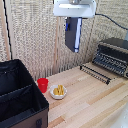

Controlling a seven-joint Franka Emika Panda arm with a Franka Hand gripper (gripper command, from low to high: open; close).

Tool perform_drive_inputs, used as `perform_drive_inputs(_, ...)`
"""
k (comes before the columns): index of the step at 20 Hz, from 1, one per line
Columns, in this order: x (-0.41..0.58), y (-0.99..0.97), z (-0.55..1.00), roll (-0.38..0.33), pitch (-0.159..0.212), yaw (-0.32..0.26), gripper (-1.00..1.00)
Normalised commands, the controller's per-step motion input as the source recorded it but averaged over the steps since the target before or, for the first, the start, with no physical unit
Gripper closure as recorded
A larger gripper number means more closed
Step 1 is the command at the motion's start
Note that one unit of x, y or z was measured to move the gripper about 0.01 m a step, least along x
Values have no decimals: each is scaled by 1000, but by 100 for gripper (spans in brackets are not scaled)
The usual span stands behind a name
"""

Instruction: Please shift your gripper toward the book. Carefully hold the book with your gripper. Gently transport the book using your gripper to the caddy's front section. Safely let the book go into the caddy's front area.

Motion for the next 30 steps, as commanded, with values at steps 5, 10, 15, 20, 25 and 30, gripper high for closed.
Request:
perform_drive_inputs(5, -20, 571, 156, 0, 0, -195, 100)
perform_drive_inputs(10, -31, 600, 113, -3, 0, -184, 100)
perform_drive_inputs(15, -26, 622, 87, -20, 0, -186, 100)
perform_drive_inputs(20, -34, 639, 61, -33, 0, -182, 100)
perform_drive_inputs(25, -98, 681, 87, -21, 0, -152, 100)
perform_drive_inputs(30, -114, 704, 51, -32, 0, -138, 100)
